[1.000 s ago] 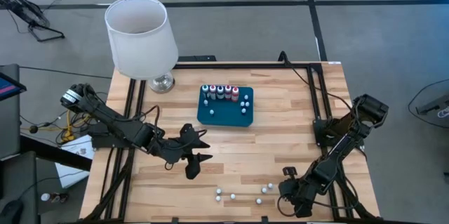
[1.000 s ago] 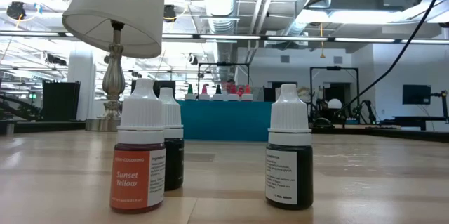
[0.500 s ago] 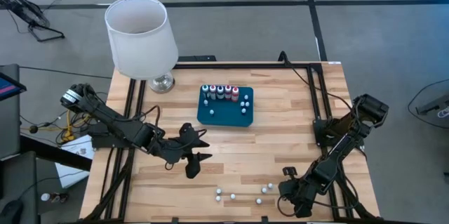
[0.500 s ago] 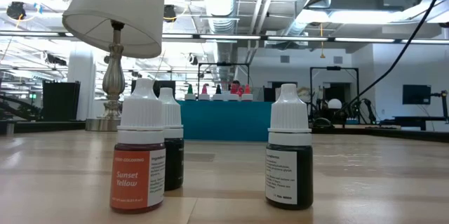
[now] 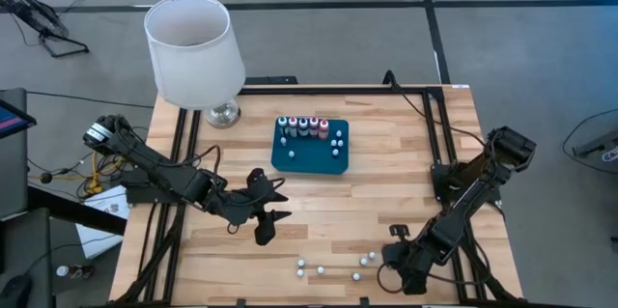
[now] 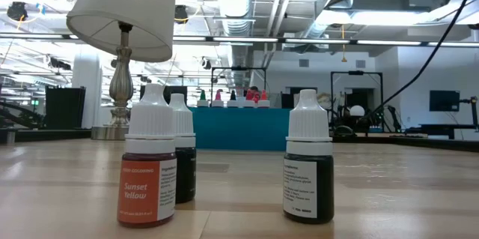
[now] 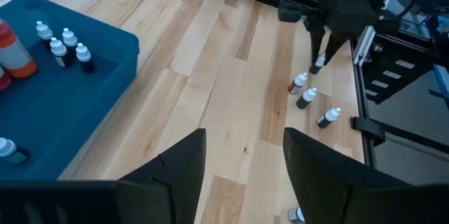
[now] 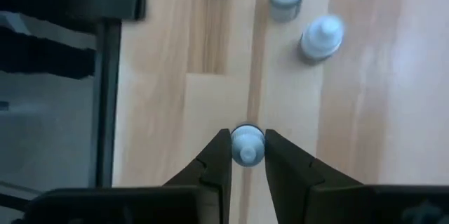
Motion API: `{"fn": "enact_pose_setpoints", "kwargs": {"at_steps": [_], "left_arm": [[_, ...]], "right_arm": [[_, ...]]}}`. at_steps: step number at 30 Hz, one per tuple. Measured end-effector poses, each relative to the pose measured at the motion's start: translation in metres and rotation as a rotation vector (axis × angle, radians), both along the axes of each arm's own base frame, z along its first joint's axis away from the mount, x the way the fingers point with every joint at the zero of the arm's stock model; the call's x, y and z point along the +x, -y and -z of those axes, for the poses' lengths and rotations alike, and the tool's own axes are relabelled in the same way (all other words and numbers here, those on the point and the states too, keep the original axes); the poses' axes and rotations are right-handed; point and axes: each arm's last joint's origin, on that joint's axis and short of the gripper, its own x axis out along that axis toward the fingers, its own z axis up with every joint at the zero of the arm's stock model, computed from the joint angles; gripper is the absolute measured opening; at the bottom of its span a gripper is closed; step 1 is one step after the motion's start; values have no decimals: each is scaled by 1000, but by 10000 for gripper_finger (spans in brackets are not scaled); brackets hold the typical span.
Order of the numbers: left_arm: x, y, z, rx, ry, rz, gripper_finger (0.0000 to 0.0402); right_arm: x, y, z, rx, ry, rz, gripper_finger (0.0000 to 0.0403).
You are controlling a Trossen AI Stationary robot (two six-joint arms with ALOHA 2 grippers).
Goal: Pick & Place food coloring
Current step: Put the small black food coloring bottle into the bin
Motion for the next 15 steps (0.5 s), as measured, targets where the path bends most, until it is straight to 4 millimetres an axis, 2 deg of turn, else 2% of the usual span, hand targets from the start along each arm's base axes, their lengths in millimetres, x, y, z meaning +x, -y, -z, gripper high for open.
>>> {"fn": "enact_pose_setpoints", "kwargs": {"at_steps": [7, 15], "left_arm": [[0, -1, 0, 18, 2, -21, 182], [0, -1, 0, 23, 4, -24, 182]], "right_arm": [[3, 23, -20, -26, 4, 45, 61], [15, 49, -41, -23, 83, 83, 61]]}}
